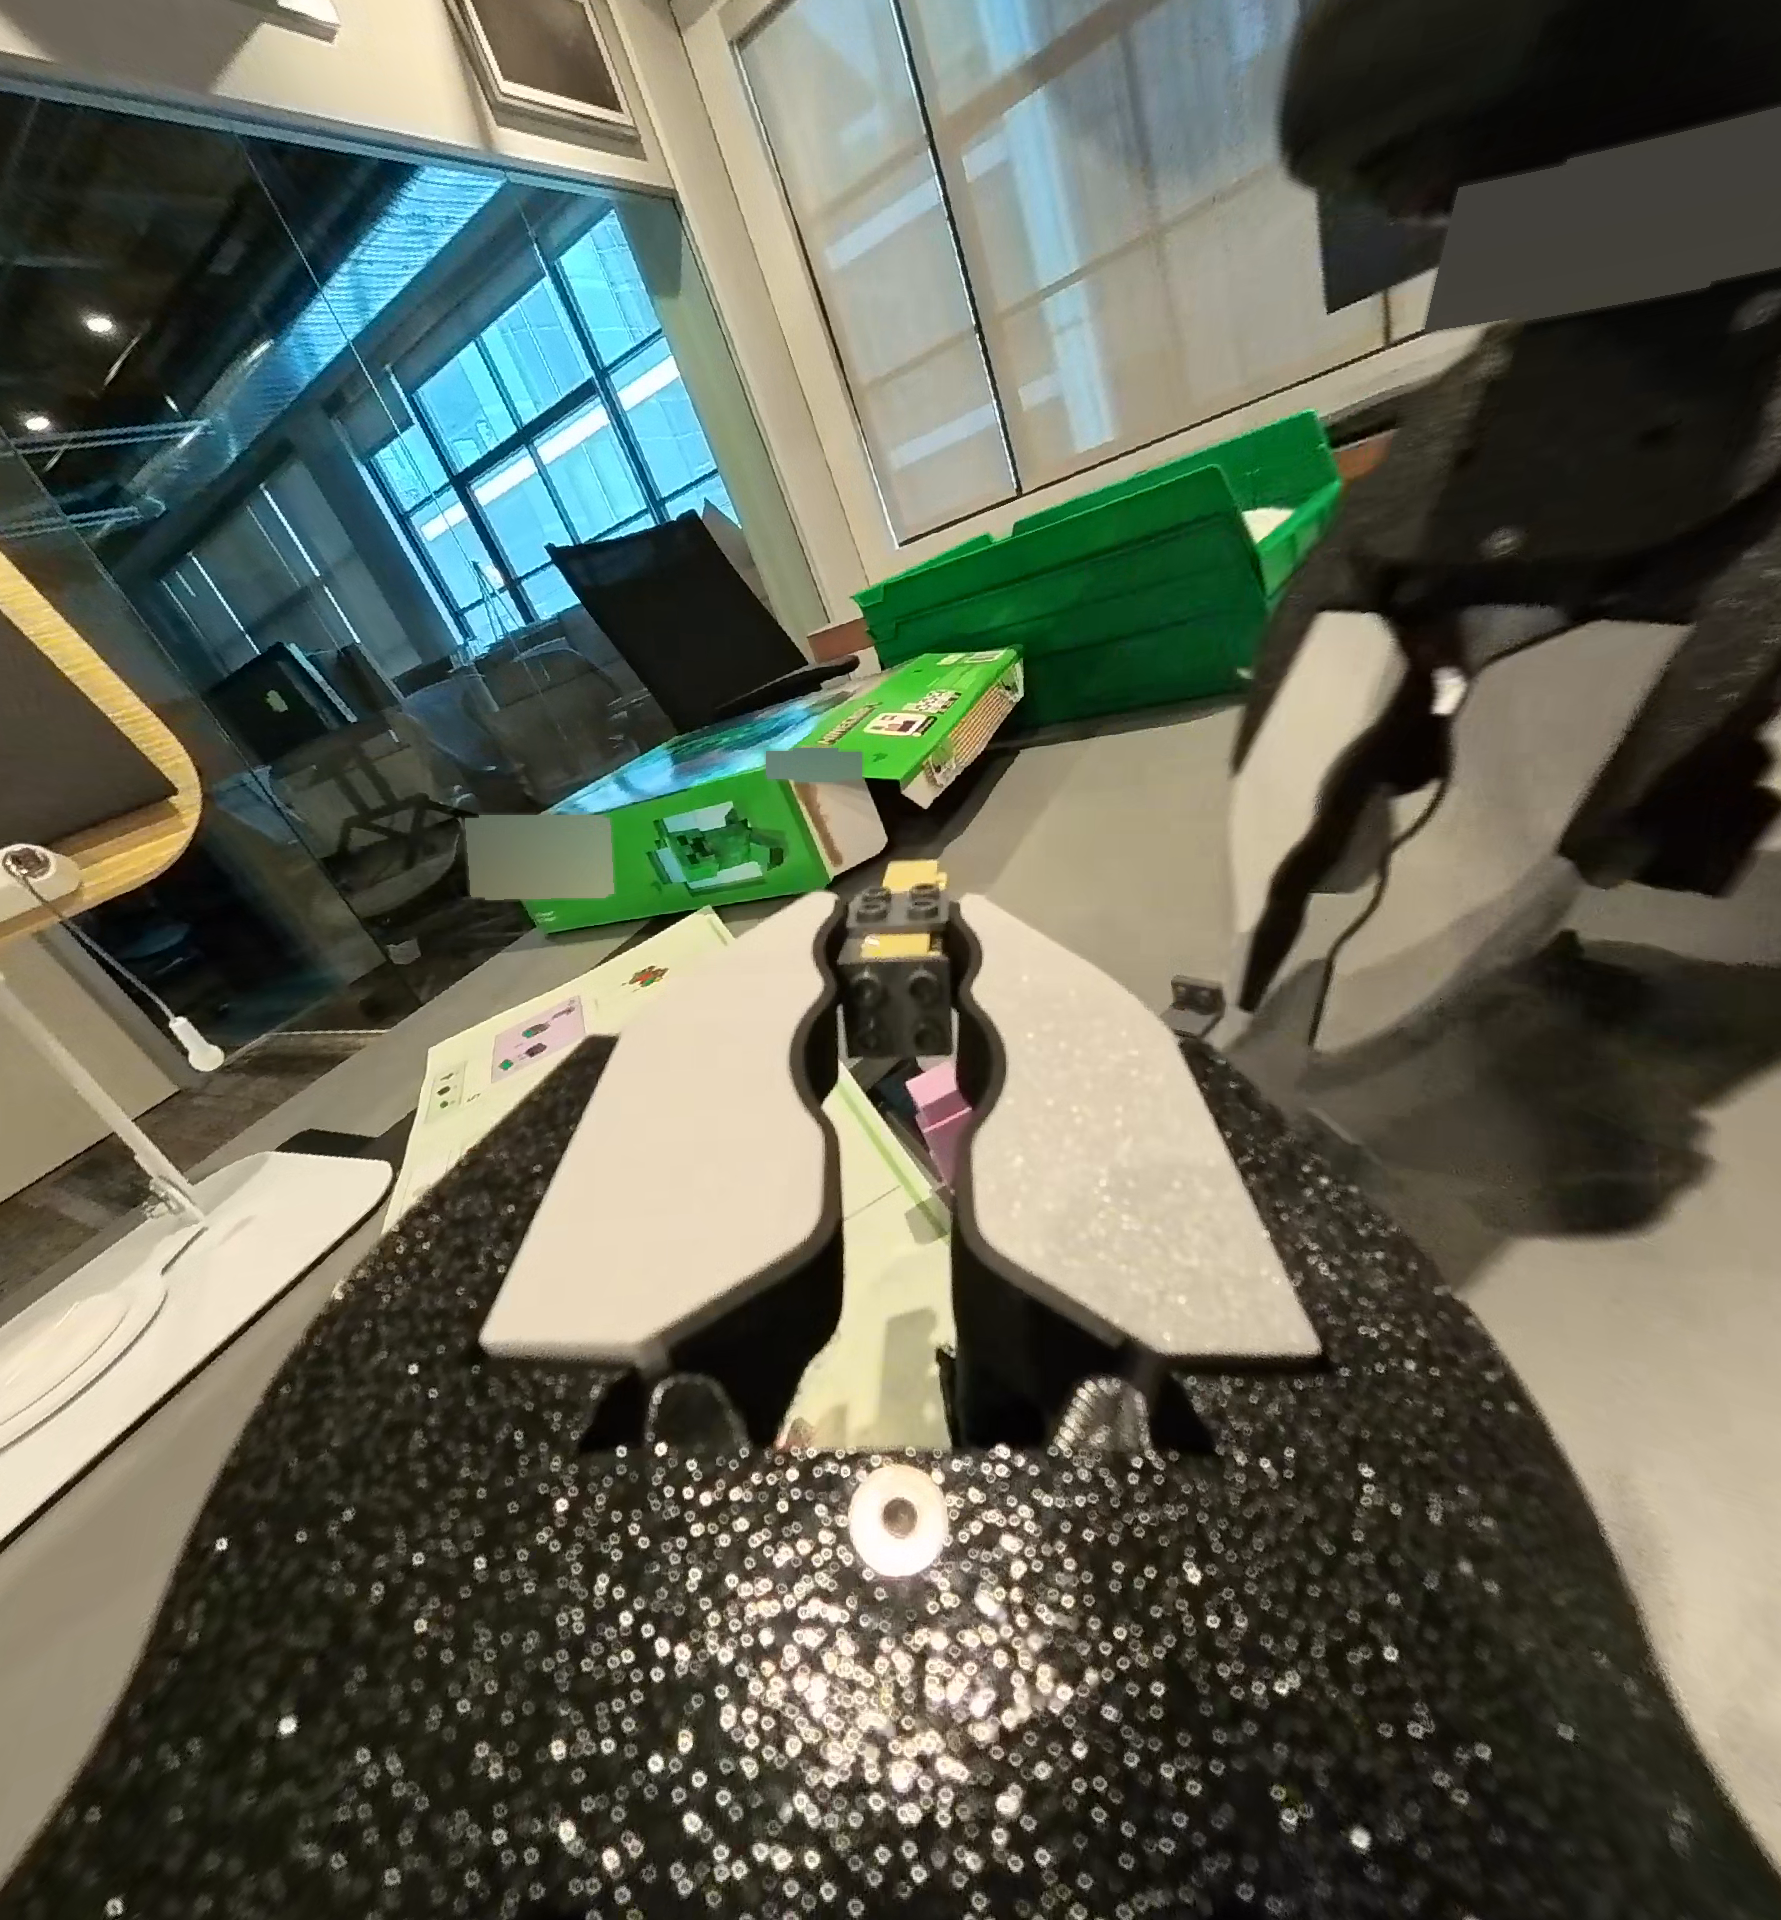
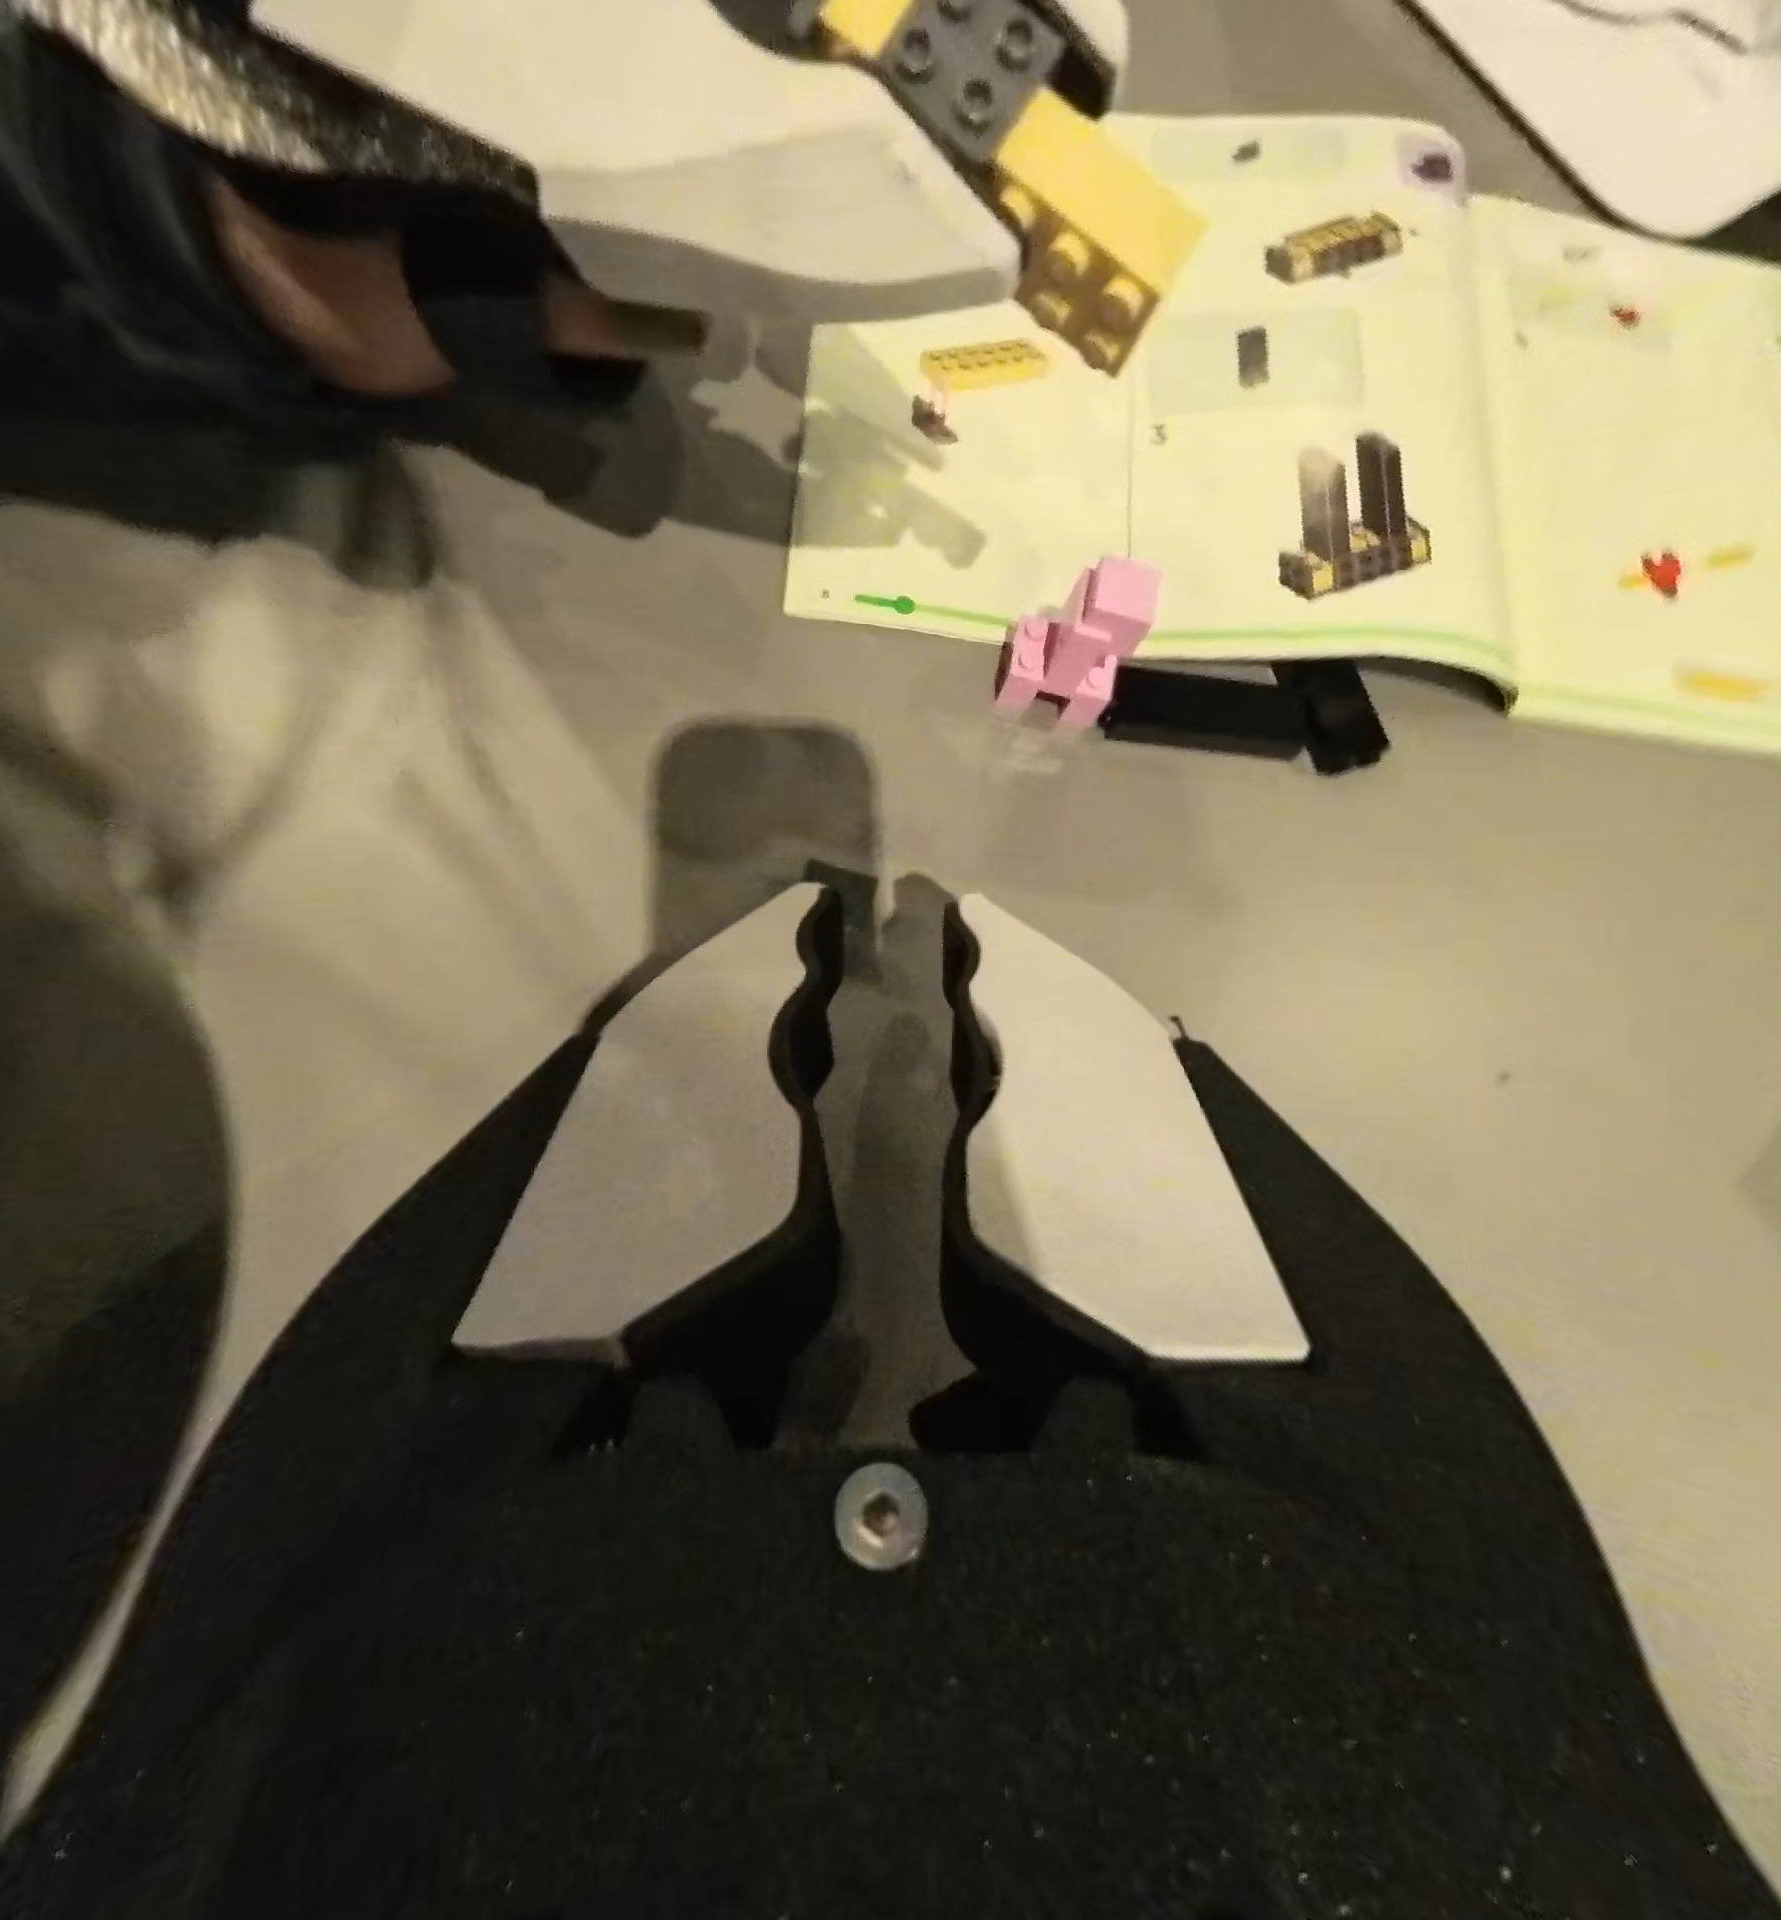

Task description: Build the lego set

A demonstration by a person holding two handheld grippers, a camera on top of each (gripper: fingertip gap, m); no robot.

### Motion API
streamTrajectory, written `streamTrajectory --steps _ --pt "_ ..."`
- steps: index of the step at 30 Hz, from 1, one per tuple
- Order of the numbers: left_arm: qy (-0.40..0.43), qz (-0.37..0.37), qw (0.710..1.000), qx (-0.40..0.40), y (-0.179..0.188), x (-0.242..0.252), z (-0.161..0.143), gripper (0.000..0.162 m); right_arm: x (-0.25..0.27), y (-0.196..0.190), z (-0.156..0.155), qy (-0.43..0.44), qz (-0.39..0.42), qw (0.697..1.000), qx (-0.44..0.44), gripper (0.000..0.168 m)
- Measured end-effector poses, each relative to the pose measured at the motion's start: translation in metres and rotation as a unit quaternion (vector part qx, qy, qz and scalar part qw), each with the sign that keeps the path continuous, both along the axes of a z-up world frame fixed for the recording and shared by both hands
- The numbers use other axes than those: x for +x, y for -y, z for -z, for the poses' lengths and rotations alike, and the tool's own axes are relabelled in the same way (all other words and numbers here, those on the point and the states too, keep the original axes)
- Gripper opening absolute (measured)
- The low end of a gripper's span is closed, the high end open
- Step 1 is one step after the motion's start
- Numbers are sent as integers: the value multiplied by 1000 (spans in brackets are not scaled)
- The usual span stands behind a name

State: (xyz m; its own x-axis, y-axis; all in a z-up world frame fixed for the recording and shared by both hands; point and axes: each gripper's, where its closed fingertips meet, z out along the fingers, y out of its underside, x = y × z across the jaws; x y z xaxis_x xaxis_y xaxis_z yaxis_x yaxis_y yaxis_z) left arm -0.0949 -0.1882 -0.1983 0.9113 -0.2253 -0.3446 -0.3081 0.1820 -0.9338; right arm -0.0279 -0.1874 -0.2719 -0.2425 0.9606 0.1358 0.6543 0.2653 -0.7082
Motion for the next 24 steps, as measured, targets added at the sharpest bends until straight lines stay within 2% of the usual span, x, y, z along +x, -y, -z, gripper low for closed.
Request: streamTrajectory --steps 1,8,12,20,24 --pt "0 1 1000 1 0 0 0 17 1 1 0 -3 27 1000 -7 18" --pt "-17 11 1000 0 0 7 1 17 5 17 10 -29 83 996 -32 26" --pt "-43 10 999 -1 -1 11 4 17 2 18 14 -47 142 988 -34 28" --pt "-63 26 998 2 0 19 5 17 -3 6 24 -34 174 984 -31 31" --pt "-50 31 998 0 0 18 5 17 -9 6 25 -33 160 986 -38 30"
